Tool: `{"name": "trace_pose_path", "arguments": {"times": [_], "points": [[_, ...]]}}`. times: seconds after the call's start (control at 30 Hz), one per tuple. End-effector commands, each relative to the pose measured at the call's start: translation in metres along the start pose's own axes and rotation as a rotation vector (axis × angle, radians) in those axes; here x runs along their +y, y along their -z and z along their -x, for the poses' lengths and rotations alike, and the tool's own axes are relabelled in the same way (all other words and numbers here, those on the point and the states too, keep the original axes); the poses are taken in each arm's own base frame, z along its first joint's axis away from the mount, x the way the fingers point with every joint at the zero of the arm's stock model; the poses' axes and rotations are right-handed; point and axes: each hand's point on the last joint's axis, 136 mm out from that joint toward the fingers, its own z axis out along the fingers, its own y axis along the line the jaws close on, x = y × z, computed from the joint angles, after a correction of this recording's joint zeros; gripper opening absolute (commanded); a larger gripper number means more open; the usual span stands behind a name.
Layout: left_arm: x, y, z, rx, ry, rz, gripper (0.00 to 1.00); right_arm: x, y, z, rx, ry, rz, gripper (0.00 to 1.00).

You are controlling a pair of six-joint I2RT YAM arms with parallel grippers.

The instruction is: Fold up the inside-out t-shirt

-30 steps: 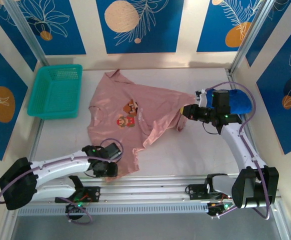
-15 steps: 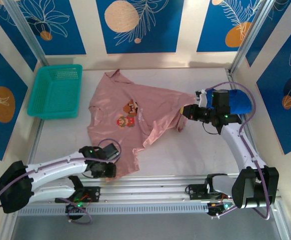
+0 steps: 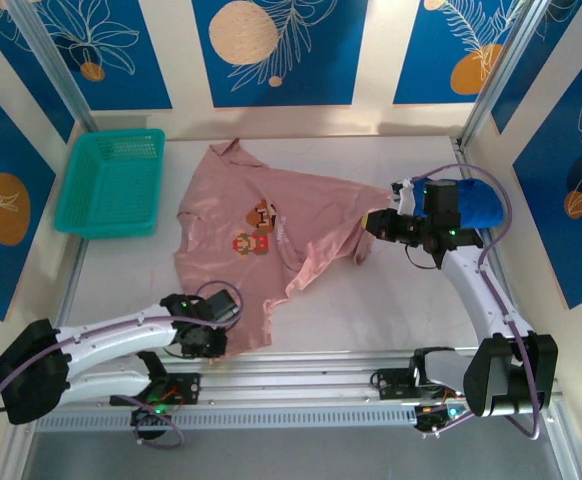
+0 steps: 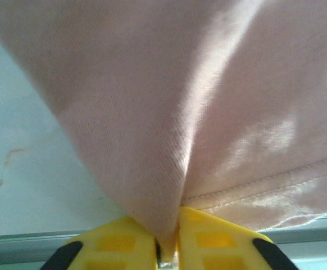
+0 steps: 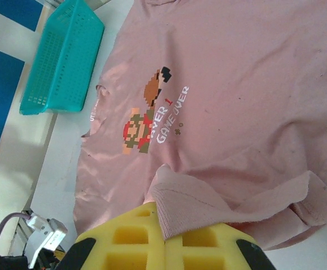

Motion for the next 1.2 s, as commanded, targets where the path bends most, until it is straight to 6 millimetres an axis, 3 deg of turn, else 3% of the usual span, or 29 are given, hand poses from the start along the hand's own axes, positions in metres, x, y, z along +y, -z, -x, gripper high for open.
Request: {"name": "trace_pose_path", "arguments": {"times": [0.0,0.13,0.23,0.4,0.53,0.63,0.73,0.9,1.07,1.17], "points": [[-0.002,0.014,0.011,-0.071,-0.009,-0.015,0.04,0.0,0.002,-0.002,-0.002,0.017,-0.02,0.0],[-0.001,0.038,0.029,-0.194,0.001,-0.037,0.0,-0.007,0.004,0.001,-0.024,0.007,-0.068,0.0],[-0.002,0.069,0.051,-0.335,-0.012,-0.069,0.0,-0.011,0.007,0.006,-0.055,-0.007,-0.099,0.0],[0.002,0.153,0.105,-0.674,-0.025,-0.083,0.0,-0.016,0.011,0.017,-0.132,-0.025,-0.144,0.0],[0.0,0.198,0.147,-0.925,0.023,-0.102,0.0,-0.034,-0.001,0.019,-0.121,-0.02,-0.212,0.0],[0.003,0.255,0.169,-1.115,0.057,-0.099,0.0,-0.027,0.007,0.037,-0.125,0.025,-0.257,0.0],[0.007,0.338,0.175,-1.309,0.033,-0.104,0.0,0.01,0.041,0.071,-0.248,0.144,-0.26,0.0],[0.009,0.469,0.157,-1.547,-0.058,-0.173,0.0,0.089,0.112,0.11,-0.436,0.344,-0.23,0.0],[0.013,0.562,0.133,-1.661,-0.155,-0.21,0.0,0.165,0.19,0.124,-0.613,0.494,-0.162,0.0],[0.018,0.599,0.128,-1.713,-0.176,-0.172,0.0,0.197,0.233,0.124,-0.712,0.559,-0.144,0.0]]}}
